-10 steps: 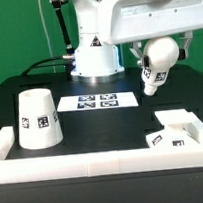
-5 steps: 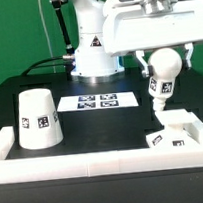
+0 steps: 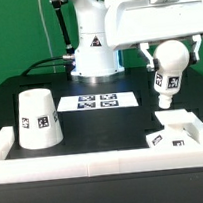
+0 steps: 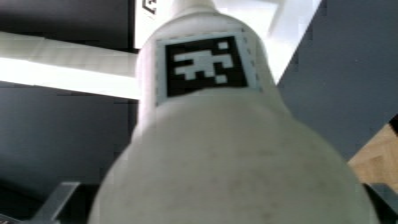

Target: Assemble lamp

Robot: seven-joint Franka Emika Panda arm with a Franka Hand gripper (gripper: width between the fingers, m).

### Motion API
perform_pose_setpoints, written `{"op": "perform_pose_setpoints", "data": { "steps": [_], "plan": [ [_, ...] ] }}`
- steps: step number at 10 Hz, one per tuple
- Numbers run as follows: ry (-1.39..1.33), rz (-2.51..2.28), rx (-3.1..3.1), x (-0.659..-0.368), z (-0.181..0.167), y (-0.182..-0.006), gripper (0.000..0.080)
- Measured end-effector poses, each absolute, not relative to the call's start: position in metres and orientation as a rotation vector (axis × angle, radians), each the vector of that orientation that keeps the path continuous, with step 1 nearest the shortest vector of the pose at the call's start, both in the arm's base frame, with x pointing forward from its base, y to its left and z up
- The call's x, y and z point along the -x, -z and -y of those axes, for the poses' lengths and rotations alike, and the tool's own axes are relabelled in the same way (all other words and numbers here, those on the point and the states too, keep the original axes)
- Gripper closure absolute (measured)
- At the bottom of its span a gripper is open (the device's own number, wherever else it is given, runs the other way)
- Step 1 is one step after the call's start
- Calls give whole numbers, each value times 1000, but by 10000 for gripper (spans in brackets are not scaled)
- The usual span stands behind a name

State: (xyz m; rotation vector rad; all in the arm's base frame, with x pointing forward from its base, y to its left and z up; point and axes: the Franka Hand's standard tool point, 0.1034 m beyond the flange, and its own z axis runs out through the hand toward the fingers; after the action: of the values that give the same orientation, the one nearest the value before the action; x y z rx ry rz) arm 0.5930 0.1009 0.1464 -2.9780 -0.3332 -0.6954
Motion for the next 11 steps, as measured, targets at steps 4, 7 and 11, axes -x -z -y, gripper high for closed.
{"op": "perform_pose_setpoints", "data": {
  "steps": [4,7,11],
  "plan": [
    [680,335,2980,-613,-97,-157,220],
    [689,336,2978,-612,-98,-155,220],
    [621,85,2951,-617,-102,-153,220]
  ]
}}
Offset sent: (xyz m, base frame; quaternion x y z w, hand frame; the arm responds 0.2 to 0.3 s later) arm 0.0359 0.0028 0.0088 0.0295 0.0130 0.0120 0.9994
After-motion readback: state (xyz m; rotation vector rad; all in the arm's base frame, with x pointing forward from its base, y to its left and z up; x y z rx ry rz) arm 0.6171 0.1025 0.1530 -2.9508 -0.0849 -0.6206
